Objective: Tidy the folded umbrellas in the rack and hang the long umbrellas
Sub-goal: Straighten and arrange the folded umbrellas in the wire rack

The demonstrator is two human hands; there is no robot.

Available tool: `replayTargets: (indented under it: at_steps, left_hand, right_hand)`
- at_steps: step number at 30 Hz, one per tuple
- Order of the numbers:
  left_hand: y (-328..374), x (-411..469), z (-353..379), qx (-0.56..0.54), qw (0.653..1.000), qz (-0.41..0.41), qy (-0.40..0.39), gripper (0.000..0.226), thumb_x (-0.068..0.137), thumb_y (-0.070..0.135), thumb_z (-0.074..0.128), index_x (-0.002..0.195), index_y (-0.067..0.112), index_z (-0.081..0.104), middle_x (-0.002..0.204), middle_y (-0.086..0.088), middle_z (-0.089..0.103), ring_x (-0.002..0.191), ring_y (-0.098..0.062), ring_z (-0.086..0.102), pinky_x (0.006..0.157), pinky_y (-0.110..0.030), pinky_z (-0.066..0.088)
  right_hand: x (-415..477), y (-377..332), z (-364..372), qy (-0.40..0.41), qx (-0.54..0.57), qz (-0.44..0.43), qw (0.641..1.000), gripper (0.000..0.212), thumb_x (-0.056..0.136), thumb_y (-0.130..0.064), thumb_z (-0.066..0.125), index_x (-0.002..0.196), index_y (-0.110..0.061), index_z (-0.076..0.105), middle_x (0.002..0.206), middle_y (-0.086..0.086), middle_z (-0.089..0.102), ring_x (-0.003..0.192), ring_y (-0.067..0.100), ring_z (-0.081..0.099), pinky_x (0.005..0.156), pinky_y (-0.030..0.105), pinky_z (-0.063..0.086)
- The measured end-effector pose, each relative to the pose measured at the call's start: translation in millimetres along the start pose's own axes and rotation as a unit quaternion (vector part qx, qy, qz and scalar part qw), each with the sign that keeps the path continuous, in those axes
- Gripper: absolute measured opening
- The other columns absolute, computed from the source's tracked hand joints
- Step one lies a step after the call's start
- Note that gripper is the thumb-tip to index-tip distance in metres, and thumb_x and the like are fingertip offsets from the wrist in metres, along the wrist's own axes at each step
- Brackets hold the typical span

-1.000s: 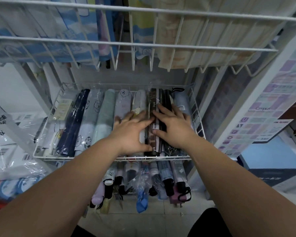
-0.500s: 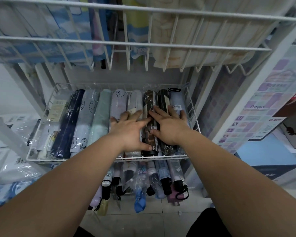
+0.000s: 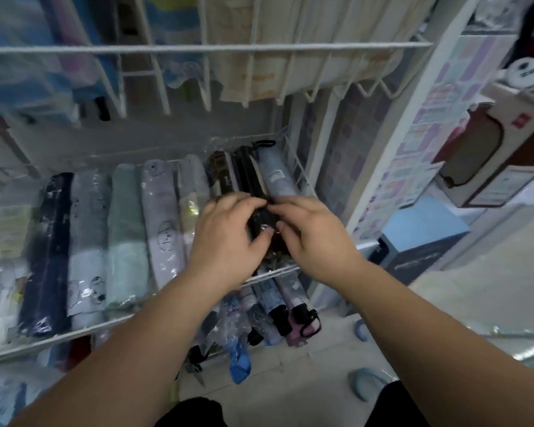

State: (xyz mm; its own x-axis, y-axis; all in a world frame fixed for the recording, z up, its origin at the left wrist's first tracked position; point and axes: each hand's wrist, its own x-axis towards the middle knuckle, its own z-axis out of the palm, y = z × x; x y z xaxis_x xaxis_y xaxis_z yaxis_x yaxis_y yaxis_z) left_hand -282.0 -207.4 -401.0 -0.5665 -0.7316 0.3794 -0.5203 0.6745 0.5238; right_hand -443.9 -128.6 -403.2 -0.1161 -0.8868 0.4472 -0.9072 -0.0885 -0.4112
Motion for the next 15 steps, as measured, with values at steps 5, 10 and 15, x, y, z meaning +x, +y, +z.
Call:
replayTargets:
  at_steps: [5,10,15]
  left_hand:
    - [34.4,0.3,39.4,-0.092,0.987,0.131,-0.03,0.046,0.081,0.034,0.072,0.123,0.016,0.07,0.124,-0.001,0.065,0.117,-0.02,0.052,0.104,-0.019,0.031]
    - [64.3,-8.1,71.6,-0.072,0.97,0.212,-0.093,0.055,0.078,0.041,0.07,0.127,0.016,0.067,0.126,-0.006,0.064,0.115,-0.029,0.054,0.104,-0.031,0.034]
    - [98.1,-26.6,108.8,-0.068,0.959,0.246,-0.124,0.058,0.081,0.05,0.057,0.127,0.015,0.066,0.124,-0.008,0.065,0.114,-0.032,0.056,0.103,-0.036,0.038]
  right_hand:
    - [-59.5,16.6,-31.0,0.055,-0.052,0.119,0.99,0.029,0.095,-0.025,0.053,0.116,-0.014,0.07,0.107,0.005,0.068,0.098,0.026,0.062,0.083,0.035,0.051]
    - [-126.7,42.1,-66.3,0.048,-0.158,0.205,0.965,0.033,0.091,-0.031,0.051,0.114,-0.016,0.071,0.106,0.002,0.068,0.098,0.029,0.062,0.082,0.037,0.052]
    - [-179.0,78.4,-90.0,0.012,-0.201,0.246,0.948,0.031,0.09,-0.027,0.059,0.118,-0.018,0.07,0.109,0.003,0.068,0.1,0.03,0.063,0.083,0.038,0.053]
